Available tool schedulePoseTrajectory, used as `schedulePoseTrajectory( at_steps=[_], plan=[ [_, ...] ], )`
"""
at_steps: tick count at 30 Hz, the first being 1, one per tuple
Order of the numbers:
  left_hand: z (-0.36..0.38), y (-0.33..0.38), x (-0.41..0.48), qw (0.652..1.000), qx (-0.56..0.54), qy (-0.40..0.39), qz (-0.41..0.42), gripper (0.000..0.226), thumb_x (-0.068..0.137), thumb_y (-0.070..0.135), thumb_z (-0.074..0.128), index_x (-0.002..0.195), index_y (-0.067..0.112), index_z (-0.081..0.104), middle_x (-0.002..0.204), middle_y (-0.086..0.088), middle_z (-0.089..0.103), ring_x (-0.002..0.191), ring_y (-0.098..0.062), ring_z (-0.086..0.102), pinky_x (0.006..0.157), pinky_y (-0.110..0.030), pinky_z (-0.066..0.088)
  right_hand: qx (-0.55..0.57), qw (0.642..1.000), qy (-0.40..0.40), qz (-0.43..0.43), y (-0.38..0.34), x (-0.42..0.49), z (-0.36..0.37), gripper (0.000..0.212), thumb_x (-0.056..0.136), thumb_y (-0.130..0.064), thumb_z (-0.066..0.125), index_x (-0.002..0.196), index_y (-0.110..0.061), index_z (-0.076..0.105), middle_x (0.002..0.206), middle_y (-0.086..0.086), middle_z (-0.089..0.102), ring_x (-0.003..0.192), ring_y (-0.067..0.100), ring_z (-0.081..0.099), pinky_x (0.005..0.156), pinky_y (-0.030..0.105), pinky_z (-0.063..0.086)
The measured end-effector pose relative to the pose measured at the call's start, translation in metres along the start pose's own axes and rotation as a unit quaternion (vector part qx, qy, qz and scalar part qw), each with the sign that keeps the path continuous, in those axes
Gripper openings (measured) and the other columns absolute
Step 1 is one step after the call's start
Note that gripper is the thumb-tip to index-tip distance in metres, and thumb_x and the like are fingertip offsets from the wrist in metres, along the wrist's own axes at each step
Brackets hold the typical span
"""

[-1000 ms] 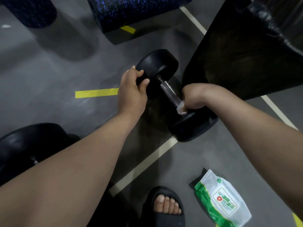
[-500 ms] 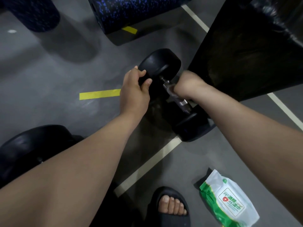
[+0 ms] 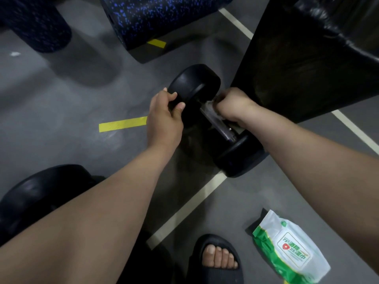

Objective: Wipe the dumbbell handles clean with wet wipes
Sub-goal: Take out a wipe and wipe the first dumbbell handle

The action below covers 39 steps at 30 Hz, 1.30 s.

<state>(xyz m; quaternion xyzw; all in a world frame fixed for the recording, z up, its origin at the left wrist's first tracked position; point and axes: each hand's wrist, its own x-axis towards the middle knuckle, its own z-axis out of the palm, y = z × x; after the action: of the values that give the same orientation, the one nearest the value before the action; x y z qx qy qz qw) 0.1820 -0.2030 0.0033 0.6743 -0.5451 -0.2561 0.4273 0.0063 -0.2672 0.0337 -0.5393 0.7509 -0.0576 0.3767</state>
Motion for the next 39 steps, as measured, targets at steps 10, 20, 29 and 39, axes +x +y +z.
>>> schedulePoseTrajectory(
  at_steps=[10, 20, 29, 39],
  plan=[
    [0.000, -0.001, 0.007, 0.999, 0.029, -0.013, 0.007, 0.023, 0.096, 0.023, 0.065, 0.116, 0.011, 0.061, 0.133, -0.001, 0.057, 0.131, -0.012, 0.049, 0.093, -0.001, 0.026, 0.062, 0.993, -0.068, -0.078, -0.006, -0.022, -0.019, 0.009, 0.088, -0.012, 0.069, 0.095, -0.016, 0.074, 0.083, 0.005, 0.069, 0.072, 0.016, 0.065, 0.057, 0.023, 0.049],
    [0.001, -0.002, 0.007, 1.000, 0.027, -0.008, 0.005, 0.024, 0.096, 0.023, 0.065, 0.116, 0.012, 0.061, 0.132, 0.001, 0.058, 0.130, -0.011, 0.050, 0.097, -0.008, 0.030, -0.141, 0.974, 0.077, -0.160, 0.006, -0.024, -0.001, 0.015, 0.094, -0.013, 0.056, 0.106, -0.007, 0.063, 0.096, 0.011, 0.060, 0.087, 0.024, 0.055, 0.069, 0.026, 0.035],
    [0.001, 0.000, 0.005, 1.000, 0.029, -0.002, 0.007, 0.022, 0.095, 0.018, 0.065, 0.114, 0.008, 0.062, 0.129, -0.004, 0.059, 0.121, 0.000, 0.047, 0.089, 0.007, 0.024, -0.110, 0.980, 0.081, -0.147, -0.011, -0.015, 0.006, 0.019, 0.090, -0.024, 0.069, 0.105, -0.014, 0.065, 0.094, 0.005, 0.059, 0.086, 0.021, 0.054, 0.065, 0.024, 0.035],
    [-0.001, 0.002, 0.006, 0.999, 0.017, -0.029, -0.024, 0.024, 0.096, 0.024, 0.065, 0.118, 0.015, 0.062, 0.136, 0.002, 0.056, 0.131, -0.005, 0.047, 0.093, 0.003, 0.026, -0.289, 0.950, -0.023, -0.116, -0.002, -0.035, -0.007, 0.021, 0.073, -0.011, 0.081, 0.089, -0.010, 0.067, 0.084, 0.006, 0.065, 0.072, 0.025, 0.058, 0.062, 0.026, 0.041]
  ],
)
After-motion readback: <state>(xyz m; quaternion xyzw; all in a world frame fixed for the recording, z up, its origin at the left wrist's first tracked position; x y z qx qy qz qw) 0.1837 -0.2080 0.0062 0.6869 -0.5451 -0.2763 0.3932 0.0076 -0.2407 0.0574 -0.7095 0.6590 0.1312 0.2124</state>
